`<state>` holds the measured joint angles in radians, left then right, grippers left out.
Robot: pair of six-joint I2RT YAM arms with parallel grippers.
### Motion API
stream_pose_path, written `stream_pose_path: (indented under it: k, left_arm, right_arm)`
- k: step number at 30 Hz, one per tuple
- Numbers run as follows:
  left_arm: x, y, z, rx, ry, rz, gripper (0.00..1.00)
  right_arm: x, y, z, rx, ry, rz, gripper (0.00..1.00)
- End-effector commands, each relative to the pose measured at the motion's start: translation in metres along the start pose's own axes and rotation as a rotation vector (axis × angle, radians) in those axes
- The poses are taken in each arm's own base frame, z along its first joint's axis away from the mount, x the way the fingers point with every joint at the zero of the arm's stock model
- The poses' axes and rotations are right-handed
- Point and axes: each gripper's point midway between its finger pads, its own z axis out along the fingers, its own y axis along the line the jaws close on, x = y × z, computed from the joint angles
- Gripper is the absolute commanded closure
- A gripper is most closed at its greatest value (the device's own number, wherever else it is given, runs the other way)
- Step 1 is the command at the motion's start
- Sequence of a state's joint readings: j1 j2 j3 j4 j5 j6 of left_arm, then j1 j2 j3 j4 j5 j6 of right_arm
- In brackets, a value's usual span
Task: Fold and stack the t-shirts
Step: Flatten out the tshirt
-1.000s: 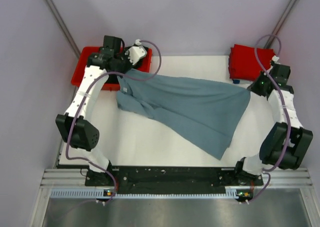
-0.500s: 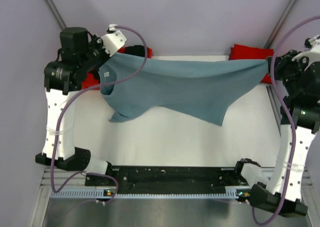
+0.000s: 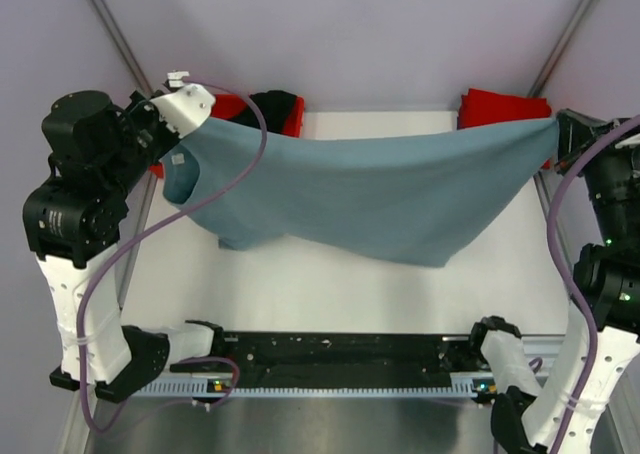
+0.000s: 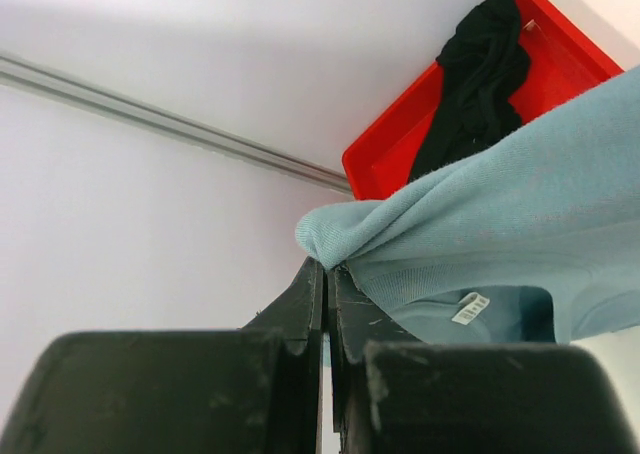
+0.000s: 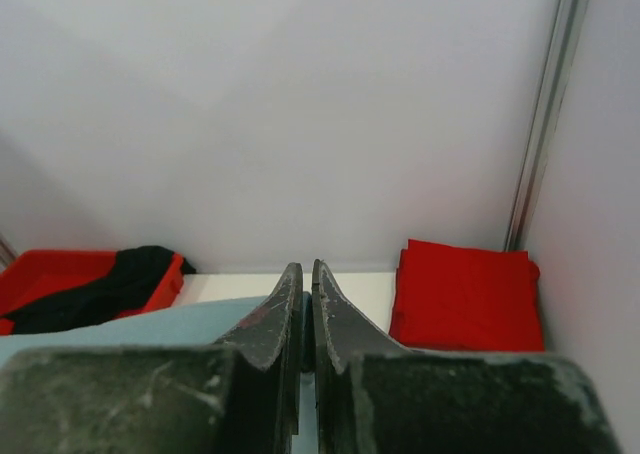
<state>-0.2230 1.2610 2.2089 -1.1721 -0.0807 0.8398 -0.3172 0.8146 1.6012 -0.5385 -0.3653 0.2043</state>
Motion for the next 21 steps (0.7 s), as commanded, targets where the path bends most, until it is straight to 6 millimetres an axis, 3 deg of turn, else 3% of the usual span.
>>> stream_pose_path:
  k: [1, 4, 8, 12, 14, 17, 21]
  left_arm:
    - [-0.005, 0.015, 0.022, -0.062, -0.002, 0.021, 1.0]
    - [-0.013, 0.018, 0.056, -0.067, -0.019, 0.012, 1.0]
    - [-0.04, 0.027, 0.093, -0.086, -0.114, -0.049, 1.0]
    - [-0.078, 0.029, 0.115, -0.059, -0.261, -0.105, 1.0]
    - [-0.092, 0.027, 0.123, -0.048, -0.305, -0.114, 1.0]
    - [-0.104, 0.026, 0.126, -0.044, -0.346, -0.122, 1.0]
    - [-0.107, 0.021, 0.123, -0.014, -0.366, -0.127, 1.0]
  right_arm:
    - [0.007, -0.019, 0.032, 0.029, 0.047, 0.007, 1.0]
    - [0.008, -0.026, 0.065, 0.006, 0.084, 0.038, 1.0]
    - [0.003, -0.045, 0.109, 0.024, 0.118, 0.064, 1.0]
    - [-0.028, -0.063, 0.136, 0.07, 0.069, 0.063, 1.0]
    - [-0.049, -0.071, 0.138, 0.079, 0.024, 0.093, 1.0]
    - [-0.067, -0.083, 0.125, 0.117, -0.02, 0.11, 1.0]
    - [-0.059, -0.089, 0.099, 0.164, 0.001, 0.083, 1.0]
